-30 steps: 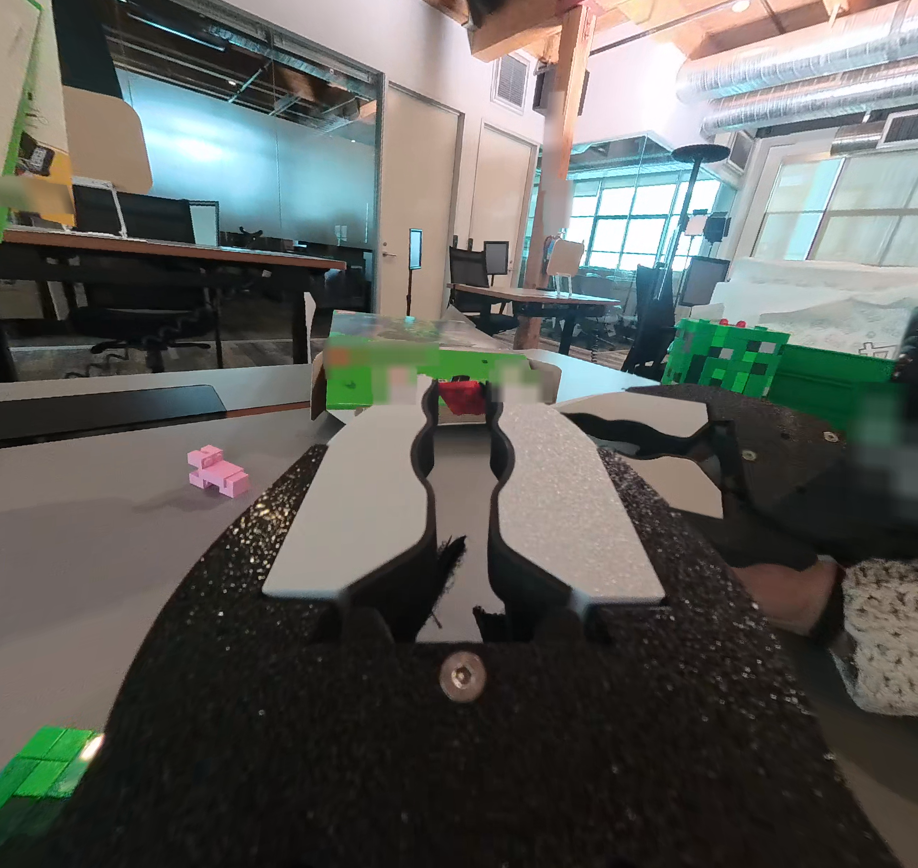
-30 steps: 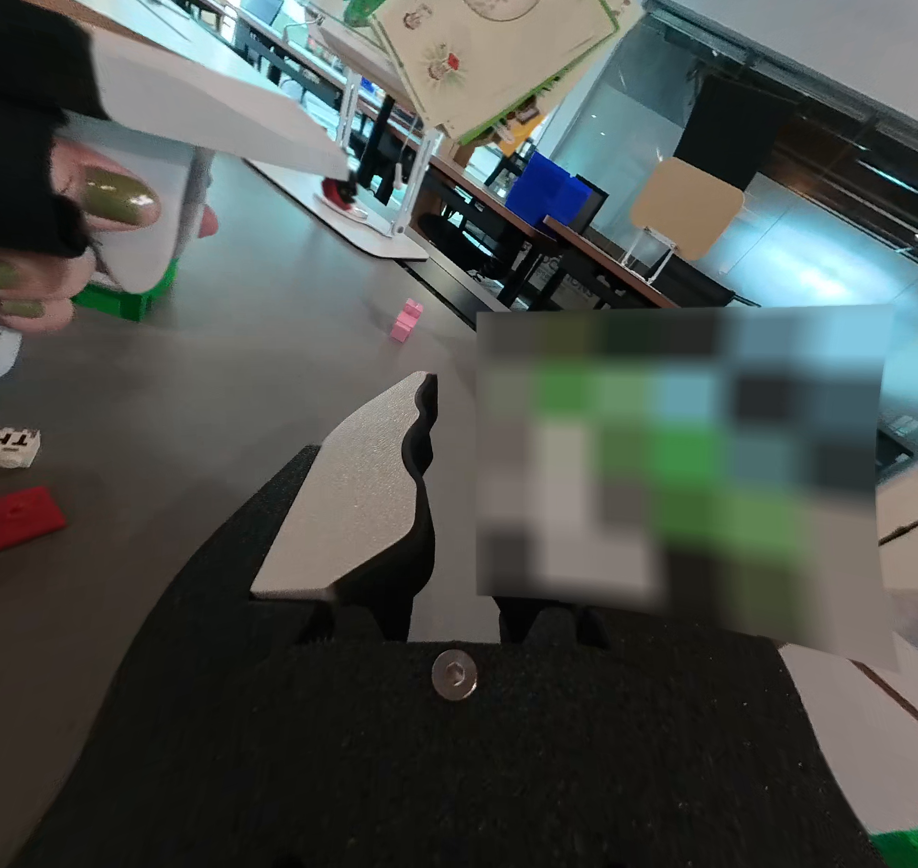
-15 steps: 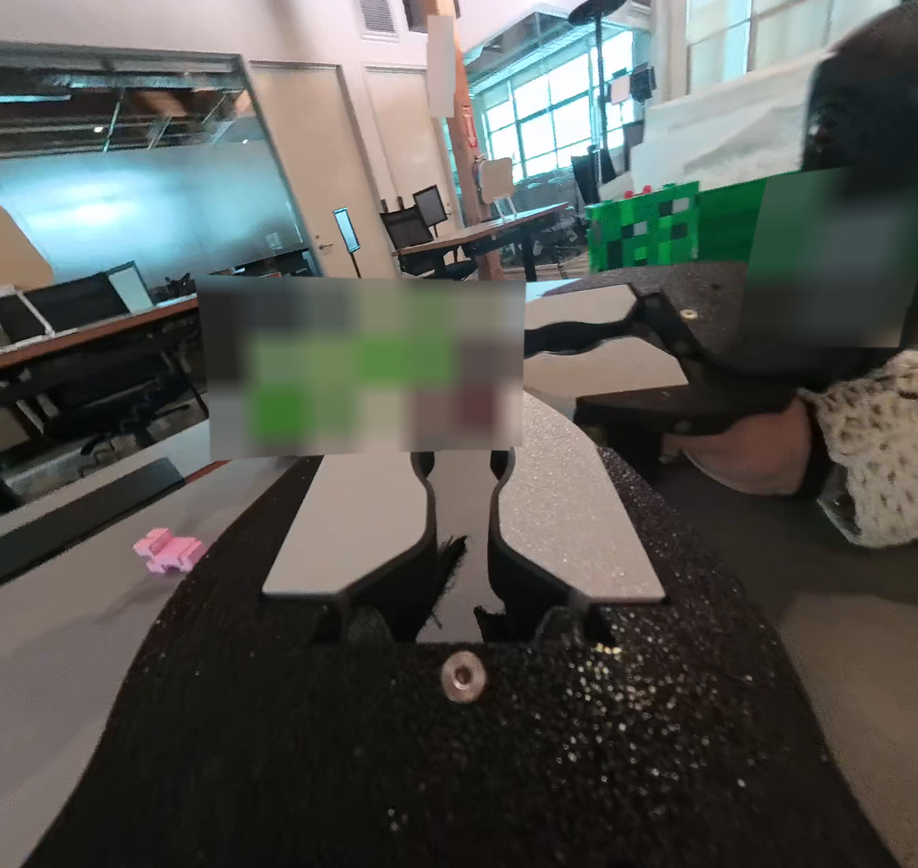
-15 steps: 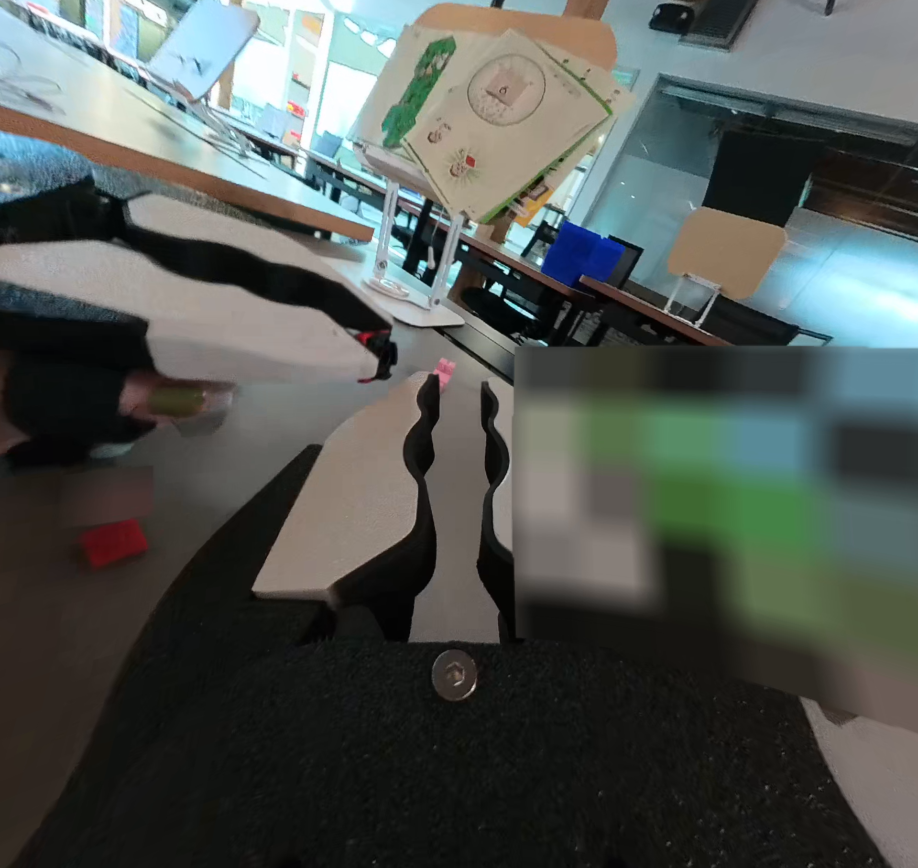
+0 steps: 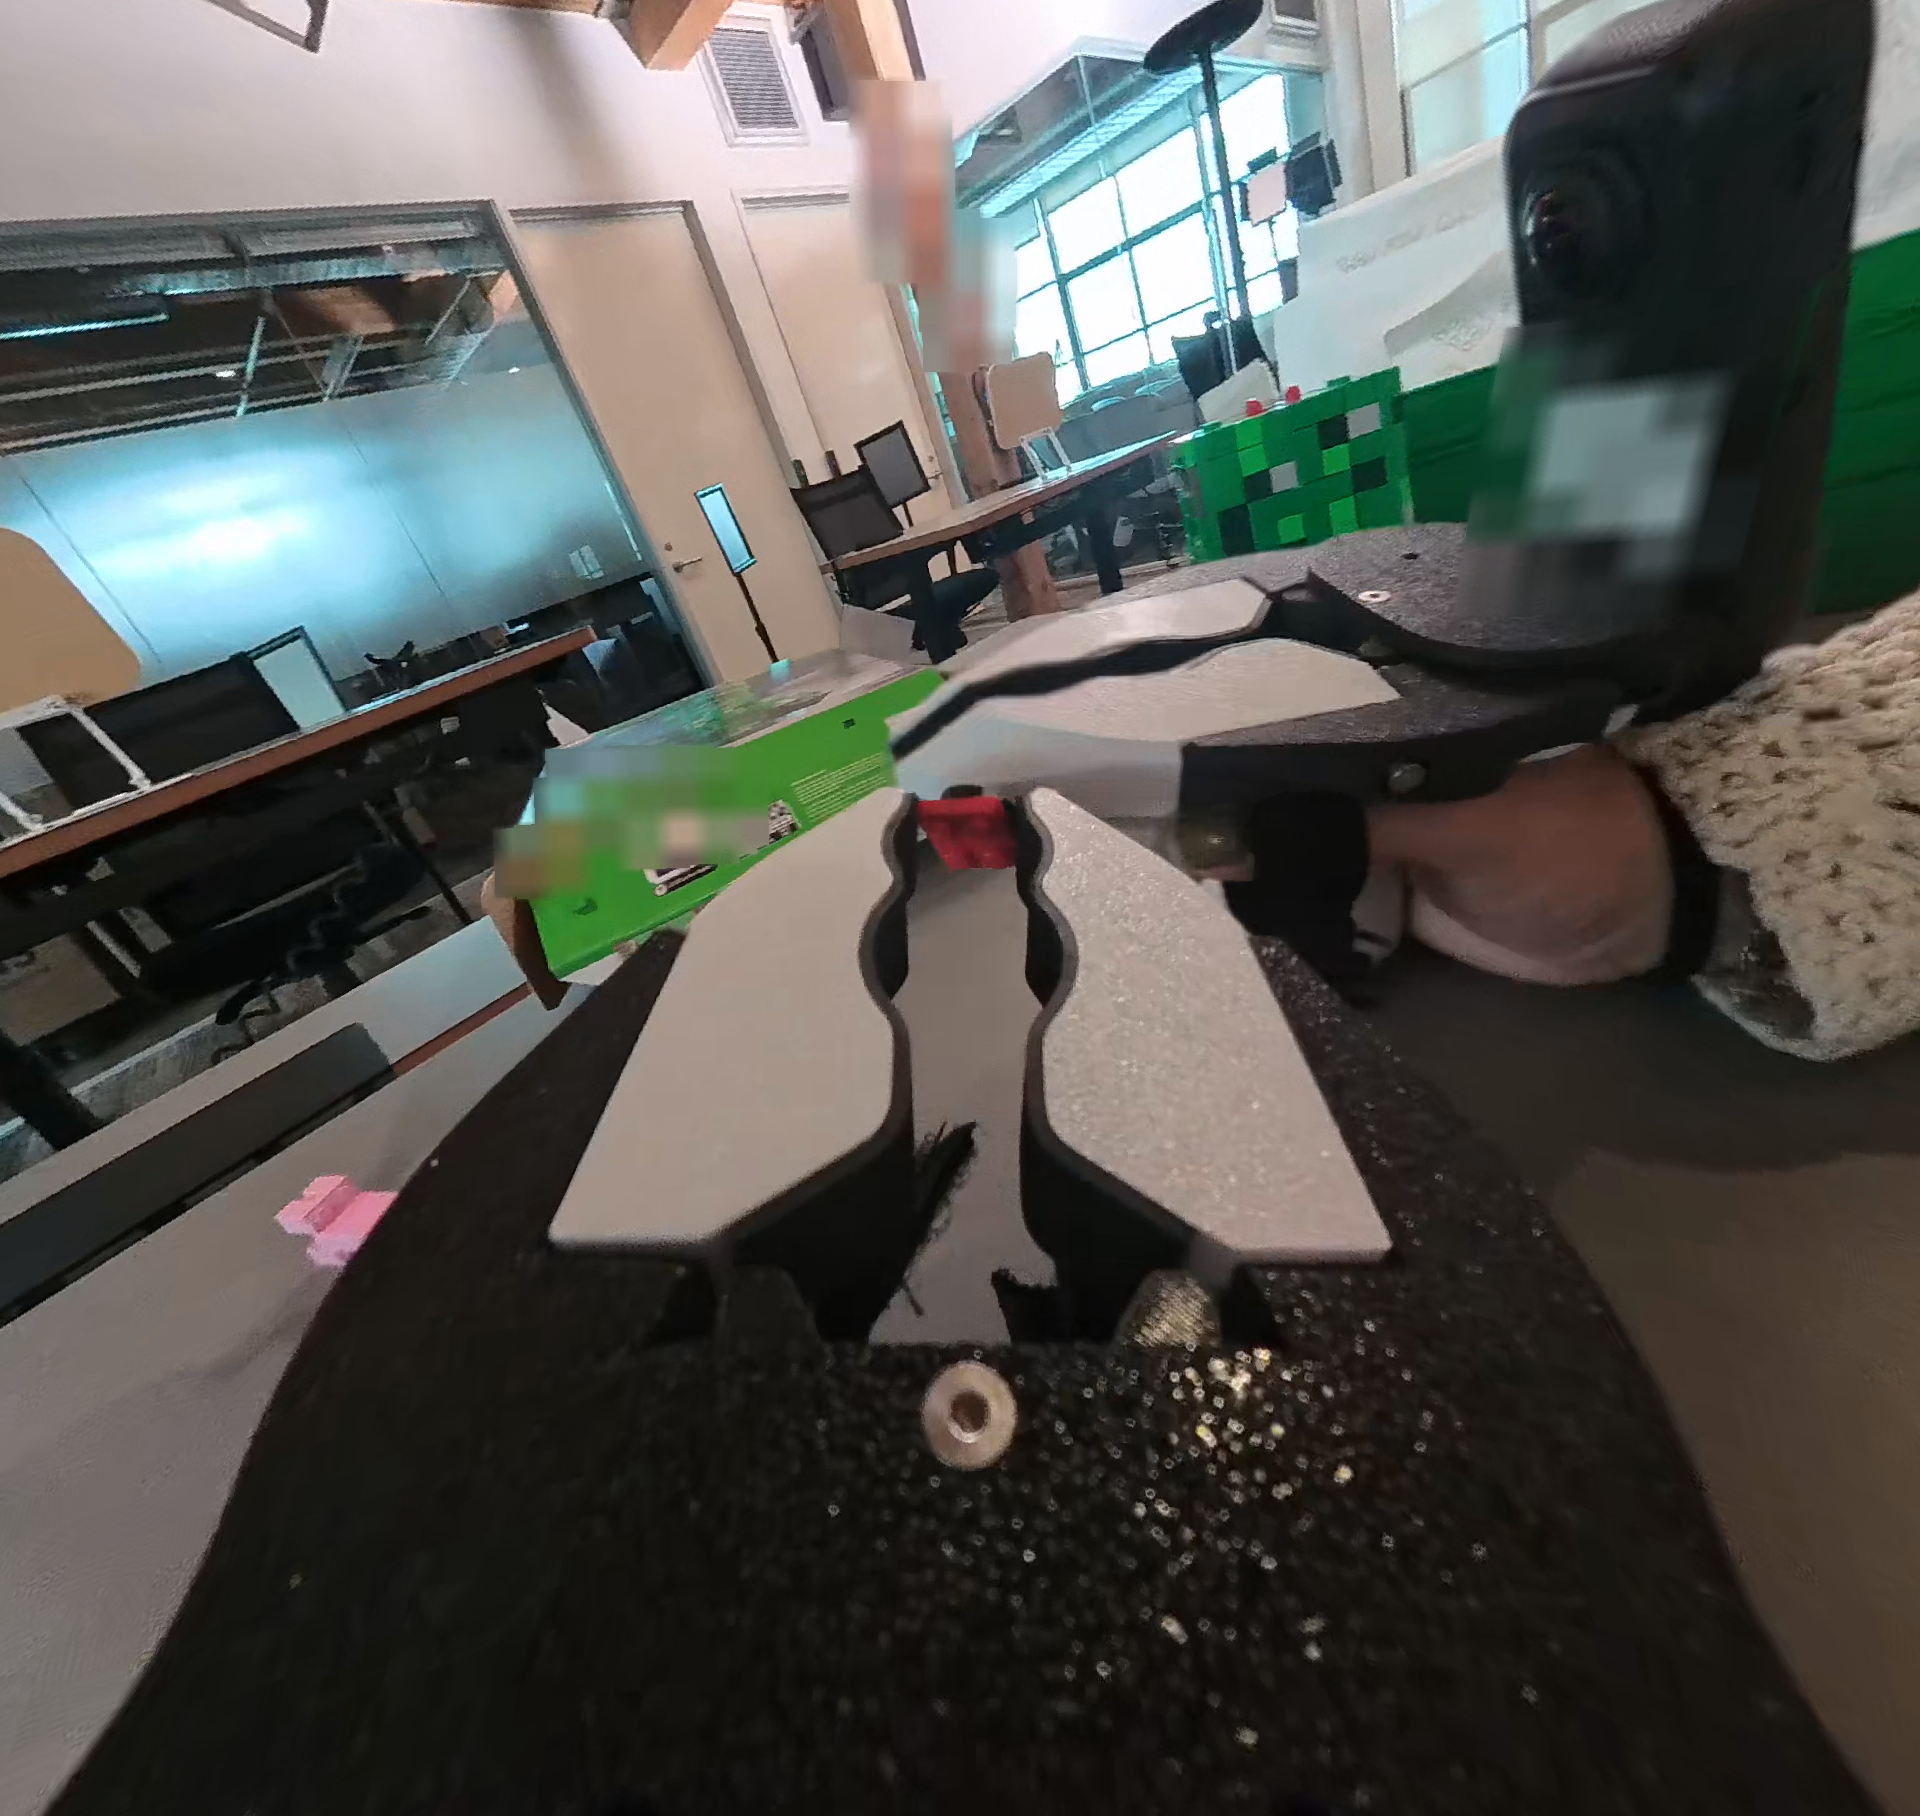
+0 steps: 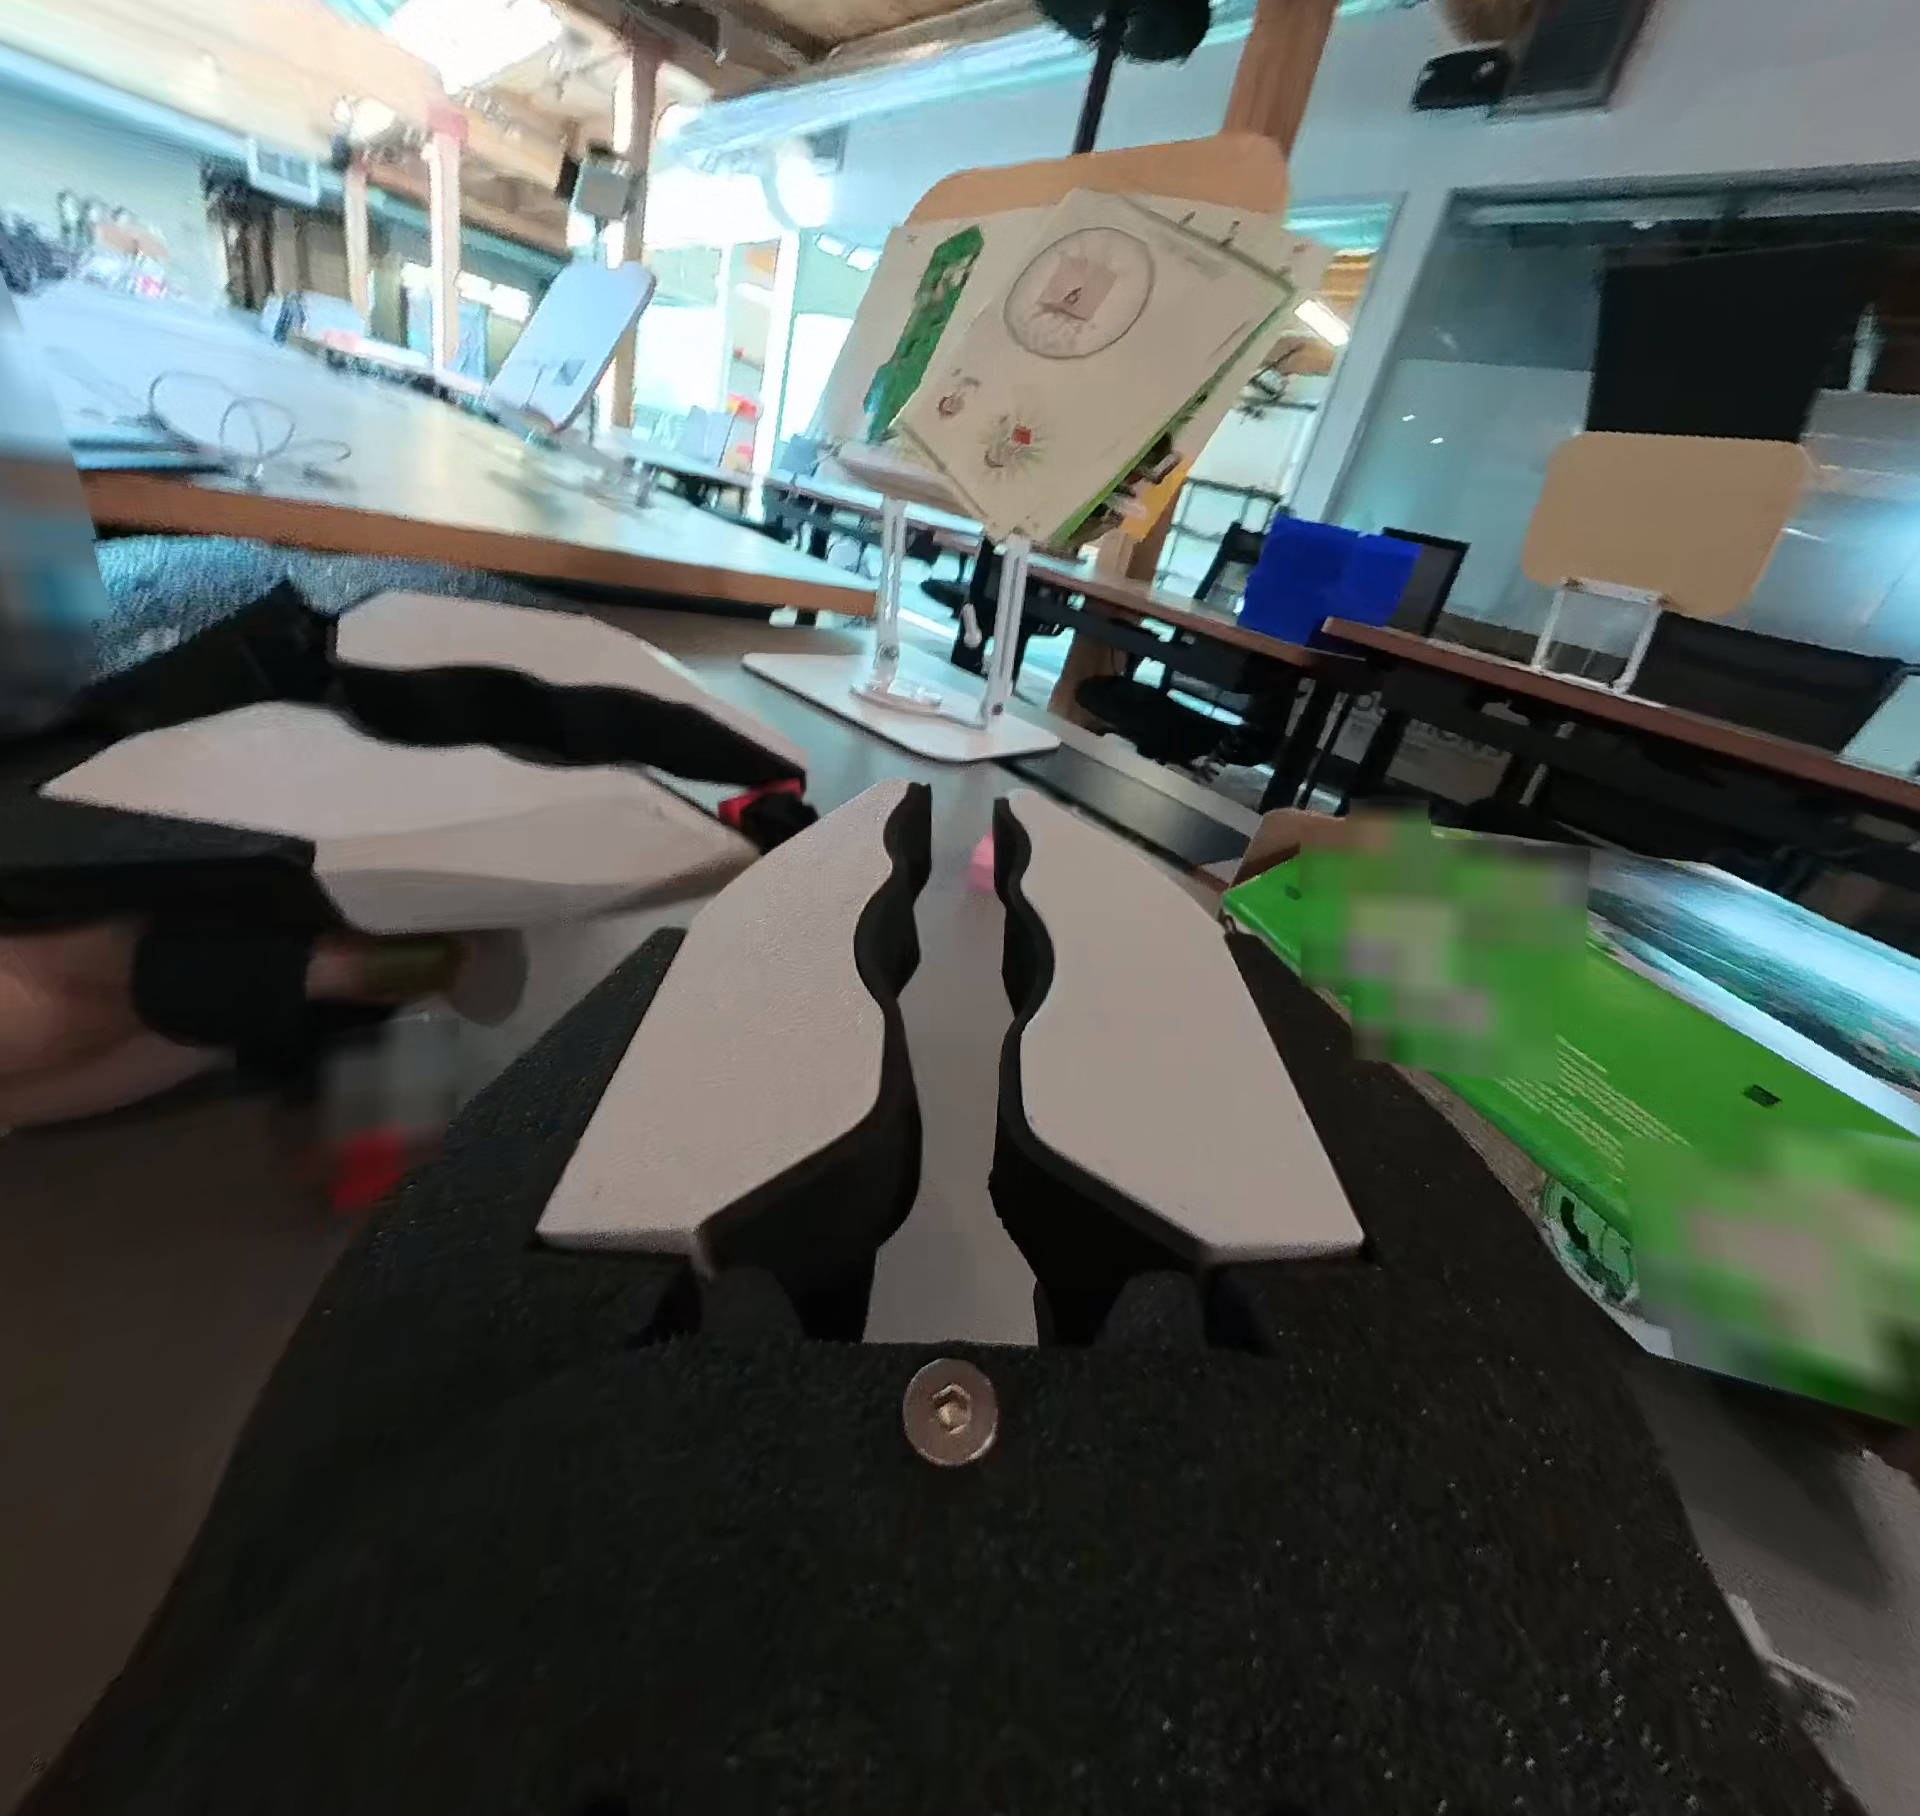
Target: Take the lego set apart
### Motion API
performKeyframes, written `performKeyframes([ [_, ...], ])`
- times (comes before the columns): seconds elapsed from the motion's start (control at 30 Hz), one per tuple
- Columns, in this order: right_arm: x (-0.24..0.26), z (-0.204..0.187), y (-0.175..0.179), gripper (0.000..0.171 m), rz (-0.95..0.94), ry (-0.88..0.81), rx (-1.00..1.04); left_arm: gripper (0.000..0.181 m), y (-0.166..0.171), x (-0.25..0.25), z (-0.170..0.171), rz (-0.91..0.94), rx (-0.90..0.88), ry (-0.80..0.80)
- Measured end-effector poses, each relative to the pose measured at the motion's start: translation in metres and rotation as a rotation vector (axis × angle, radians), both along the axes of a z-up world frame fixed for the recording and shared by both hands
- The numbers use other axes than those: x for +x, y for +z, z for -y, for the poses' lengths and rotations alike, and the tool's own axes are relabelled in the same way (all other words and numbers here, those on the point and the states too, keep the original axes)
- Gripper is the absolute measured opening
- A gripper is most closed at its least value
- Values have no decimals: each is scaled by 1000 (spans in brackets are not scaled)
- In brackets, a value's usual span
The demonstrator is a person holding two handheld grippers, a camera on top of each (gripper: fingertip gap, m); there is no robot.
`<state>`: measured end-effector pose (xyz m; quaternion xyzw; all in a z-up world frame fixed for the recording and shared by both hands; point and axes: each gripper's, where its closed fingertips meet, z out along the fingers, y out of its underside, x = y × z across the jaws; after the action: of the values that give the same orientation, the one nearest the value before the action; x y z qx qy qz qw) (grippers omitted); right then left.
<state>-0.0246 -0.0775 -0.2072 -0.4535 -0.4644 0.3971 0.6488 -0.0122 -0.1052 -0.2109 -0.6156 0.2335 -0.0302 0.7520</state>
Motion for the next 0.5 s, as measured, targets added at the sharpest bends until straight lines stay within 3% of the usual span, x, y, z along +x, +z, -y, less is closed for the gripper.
performKeyframes([
  [0.2, 23, 28, -7, 14, 347, 300, -206, 17, -2, -8, -4, -23, -7, 71],
  [0.37, 58, 38, 17, 16, 421, 293, -103, 17, -5, -3, -7, -50, -20, 55],
  [0.5, 70, 36, 4, 16, 459, 258, -79, 17, -7, -2, -7, -77, -21, 60],
])
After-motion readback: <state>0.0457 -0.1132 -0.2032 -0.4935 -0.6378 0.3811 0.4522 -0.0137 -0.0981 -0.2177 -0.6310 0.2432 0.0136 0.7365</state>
